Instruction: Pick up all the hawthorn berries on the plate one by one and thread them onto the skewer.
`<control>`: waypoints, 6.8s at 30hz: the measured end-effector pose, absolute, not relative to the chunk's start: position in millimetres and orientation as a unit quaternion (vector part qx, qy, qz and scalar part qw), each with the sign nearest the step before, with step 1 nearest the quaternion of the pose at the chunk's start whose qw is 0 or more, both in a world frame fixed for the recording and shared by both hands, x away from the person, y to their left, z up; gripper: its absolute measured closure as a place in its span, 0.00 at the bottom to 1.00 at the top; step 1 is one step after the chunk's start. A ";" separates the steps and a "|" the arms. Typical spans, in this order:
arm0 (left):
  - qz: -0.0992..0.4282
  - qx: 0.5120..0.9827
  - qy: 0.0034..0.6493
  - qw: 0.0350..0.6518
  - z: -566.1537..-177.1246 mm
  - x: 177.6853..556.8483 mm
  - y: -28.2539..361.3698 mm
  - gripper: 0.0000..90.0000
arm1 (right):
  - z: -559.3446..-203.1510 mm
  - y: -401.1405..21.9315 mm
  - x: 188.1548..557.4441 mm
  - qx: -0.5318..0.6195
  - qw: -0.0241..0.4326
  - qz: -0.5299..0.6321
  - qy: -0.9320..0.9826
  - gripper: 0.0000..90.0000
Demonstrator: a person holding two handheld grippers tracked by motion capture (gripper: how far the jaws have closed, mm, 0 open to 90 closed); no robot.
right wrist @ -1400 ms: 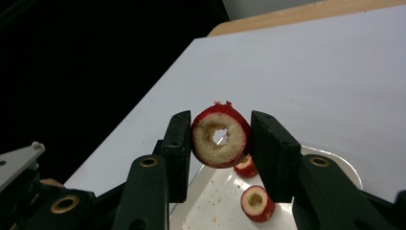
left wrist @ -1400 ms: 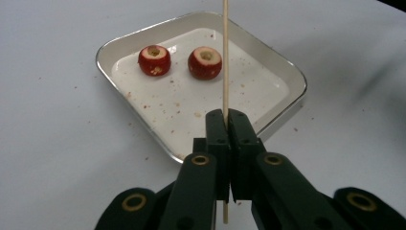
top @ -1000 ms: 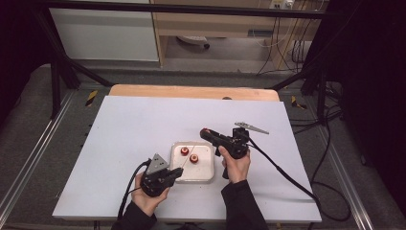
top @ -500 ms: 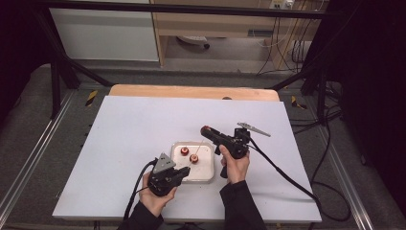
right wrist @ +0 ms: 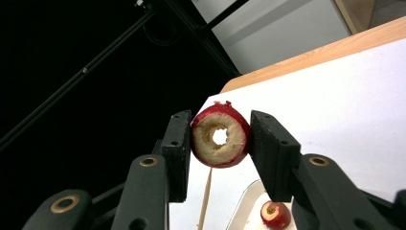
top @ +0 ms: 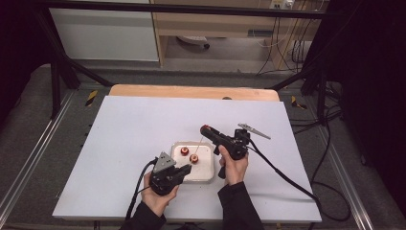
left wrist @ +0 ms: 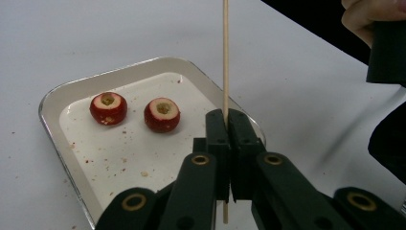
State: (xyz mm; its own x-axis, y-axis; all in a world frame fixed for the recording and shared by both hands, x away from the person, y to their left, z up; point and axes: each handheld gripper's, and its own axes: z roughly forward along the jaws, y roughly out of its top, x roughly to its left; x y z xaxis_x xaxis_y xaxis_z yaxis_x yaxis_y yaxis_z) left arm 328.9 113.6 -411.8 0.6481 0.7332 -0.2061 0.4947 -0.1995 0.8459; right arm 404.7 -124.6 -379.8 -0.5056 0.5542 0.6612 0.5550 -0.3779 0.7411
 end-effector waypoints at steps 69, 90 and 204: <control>0.120 0.753 0.427 0.485 -413.0 347.7 111.2 0.98 | -423.6 -92.5 375.2 -0.488 0.014 -0.626 -0.608 0.68; 0.147 0.786 0.392 0.454 -414.3 343.1 155.4 0.98 | -417.8 -115.4 376.2 -0.469 -0.035 -0.556 -0.685 0.25; 0.163 0.802 0.375 0.435 -430.0 322.2 200.5 0.98 | -389.6 -92.9 427.3 -0.463 0.027 -0.480 -0.745 0.68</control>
